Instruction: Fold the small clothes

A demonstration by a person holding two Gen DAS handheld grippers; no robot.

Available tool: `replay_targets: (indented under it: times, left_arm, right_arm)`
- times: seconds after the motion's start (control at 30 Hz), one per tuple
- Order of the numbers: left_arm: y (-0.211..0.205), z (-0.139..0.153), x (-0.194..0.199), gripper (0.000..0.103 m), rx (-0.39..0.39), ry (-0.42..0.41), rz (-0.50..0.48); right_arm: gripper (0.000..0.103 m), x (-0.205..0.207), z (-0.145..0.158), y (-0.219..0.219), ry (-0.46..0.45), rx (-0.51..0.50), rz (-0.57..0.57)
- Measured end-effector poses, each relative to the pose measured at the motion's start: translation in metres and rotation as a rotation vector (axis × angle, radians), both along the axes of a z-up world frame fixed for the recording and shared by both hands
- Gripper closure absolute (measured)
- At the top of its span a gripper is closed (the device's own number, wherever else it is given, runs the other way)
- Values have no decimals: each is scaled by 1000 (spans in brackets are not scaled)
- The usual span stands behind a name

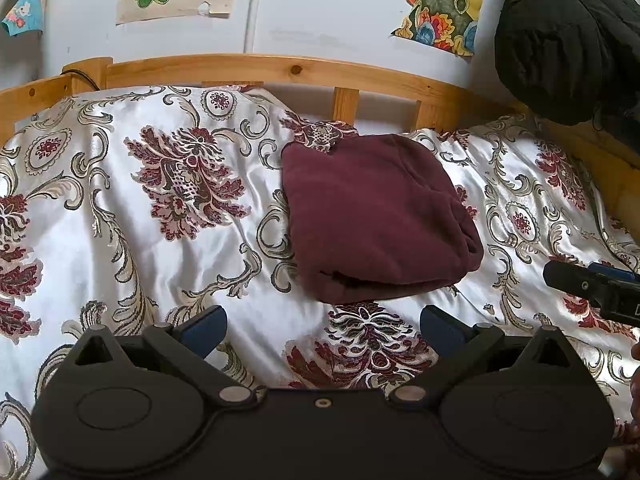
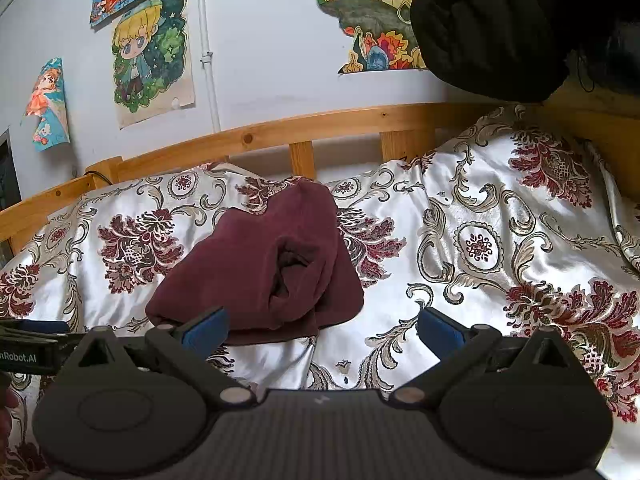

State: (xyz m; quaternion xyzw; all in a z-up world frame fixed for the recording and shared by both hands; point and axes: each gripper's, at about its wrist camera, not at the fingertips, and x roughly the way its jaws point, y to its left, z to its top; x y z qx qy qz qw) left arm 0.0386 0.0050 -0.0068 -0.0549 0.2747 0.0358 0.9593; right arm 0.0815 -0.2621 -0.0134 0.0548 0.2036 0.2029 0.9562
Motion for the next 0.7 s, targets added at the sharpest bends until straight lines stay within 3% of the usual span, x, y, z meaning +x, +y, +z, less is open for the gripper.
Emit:
replay_targets:
  times: [0.7]
  left_arm:
    - [1,0,2,1,-1,3,0]
  right_arm:
    - [0,0,-2,0,8,2,-4]
